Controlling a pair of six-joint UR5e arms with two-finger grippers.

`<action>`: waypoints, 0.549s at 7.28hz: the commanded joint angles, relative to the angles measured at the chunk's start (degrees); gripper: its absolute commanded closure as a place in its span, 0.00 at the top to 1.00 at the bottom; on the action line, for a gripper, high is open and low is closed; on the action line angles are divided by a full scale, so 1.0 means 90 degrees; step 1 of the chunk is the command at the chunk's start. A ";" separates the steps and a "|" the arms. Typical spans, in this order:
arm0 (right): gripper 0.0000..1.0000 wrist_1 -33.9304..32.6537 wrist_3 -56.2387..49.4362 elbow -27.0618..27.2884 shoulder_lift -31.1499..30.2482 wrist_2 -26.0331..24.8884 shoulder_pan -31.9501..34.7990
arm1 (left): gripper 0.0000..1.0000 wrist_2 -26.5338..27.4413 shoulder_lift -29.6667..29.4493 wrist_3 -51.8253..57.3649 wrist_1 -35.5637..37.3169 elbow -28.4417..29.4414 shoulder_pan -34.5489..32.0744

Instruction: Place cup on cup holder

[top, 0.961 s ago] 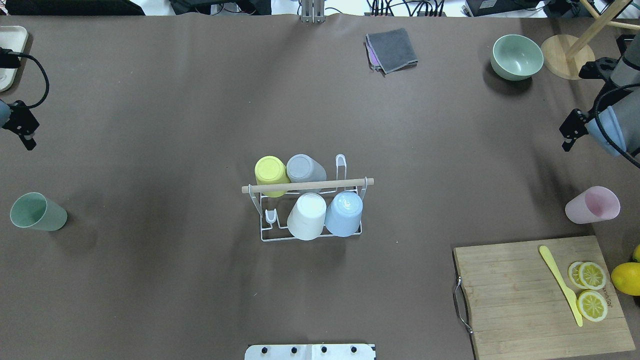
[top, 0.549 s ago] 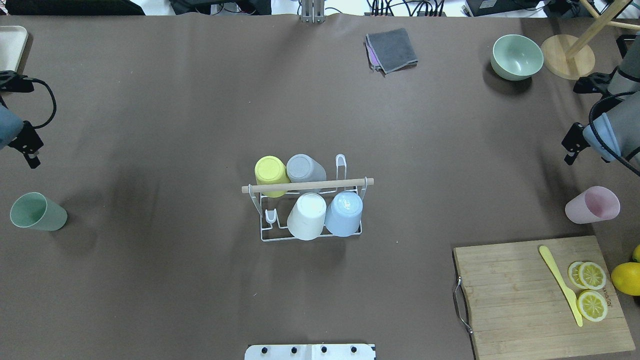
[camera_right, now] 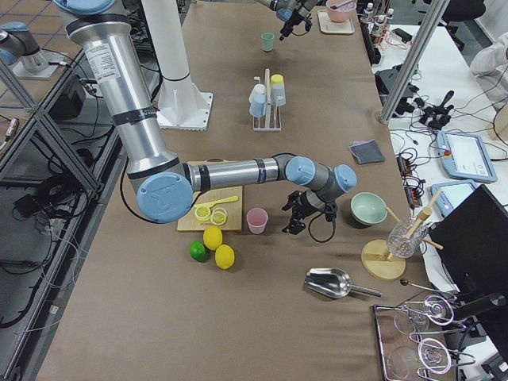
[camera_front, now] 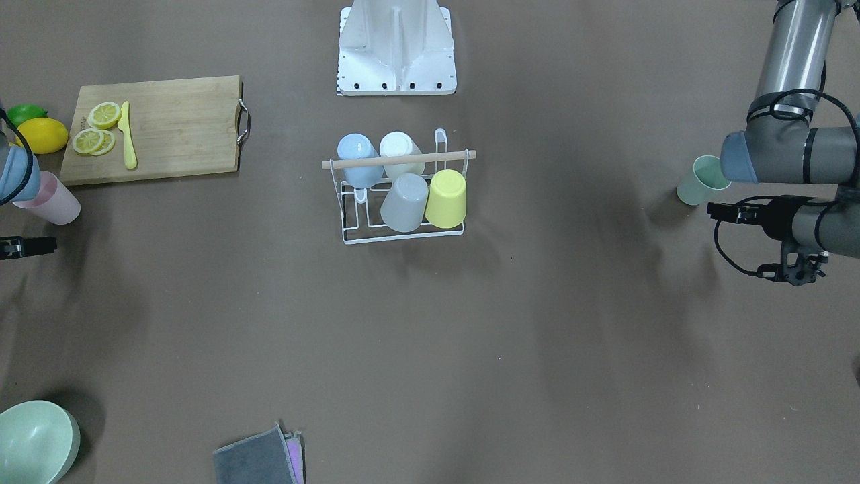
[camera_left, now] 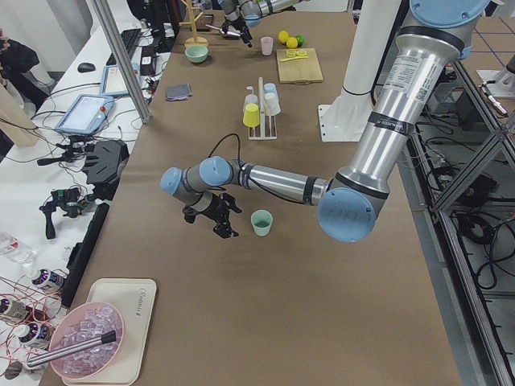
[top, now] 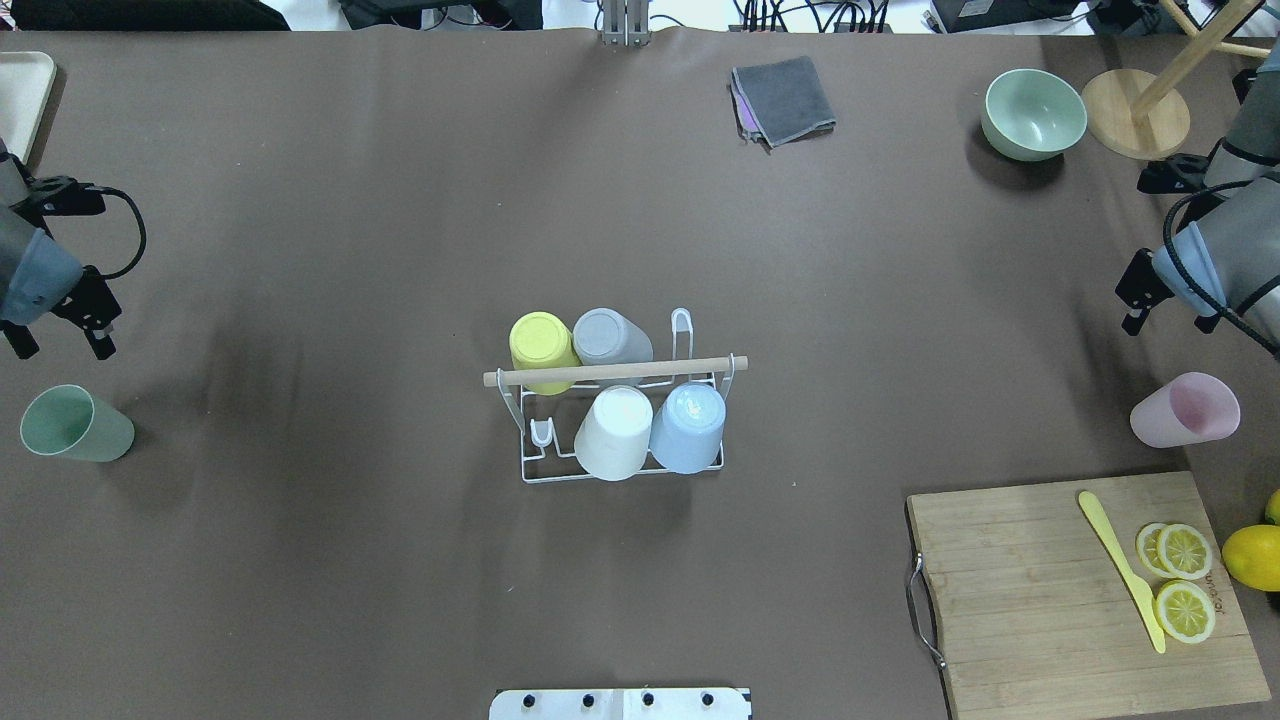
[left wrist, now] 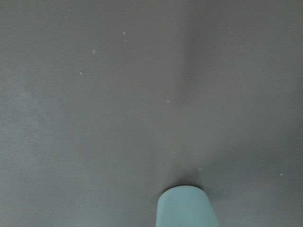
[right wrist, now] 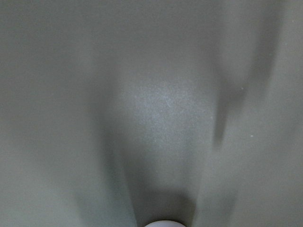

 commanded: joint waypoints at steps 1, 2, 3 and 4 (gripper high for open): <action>0.91 -0.0435 -0.0474 -0.0150 0.0042 0.0002 -0.0037 | 0.98 -0.0120 -0.0055 0.0020 0.0003 0.0196 0.0216; 0.91 -0.0573 -0.0484 -0.0160 0.0062 0.0012 -0.0066 | 0.98 -0.0130 -0.0055 0.0020 0.0012 0.0225 0.0275; 0.91 -0.0690 -0.0475 -0.0170 0.0072 0.0012 -0.0105 | 0.98 -0.0130 -0.0055 0.0020 0.0012 0.0235 0.0286; 0.91 -0.0730 -0.0484 -0.0189 0.0072 0.0012 -0.0164 | 0.98 -0.0217 -0.0045 0.0020 0.0148 0.0245 0.0402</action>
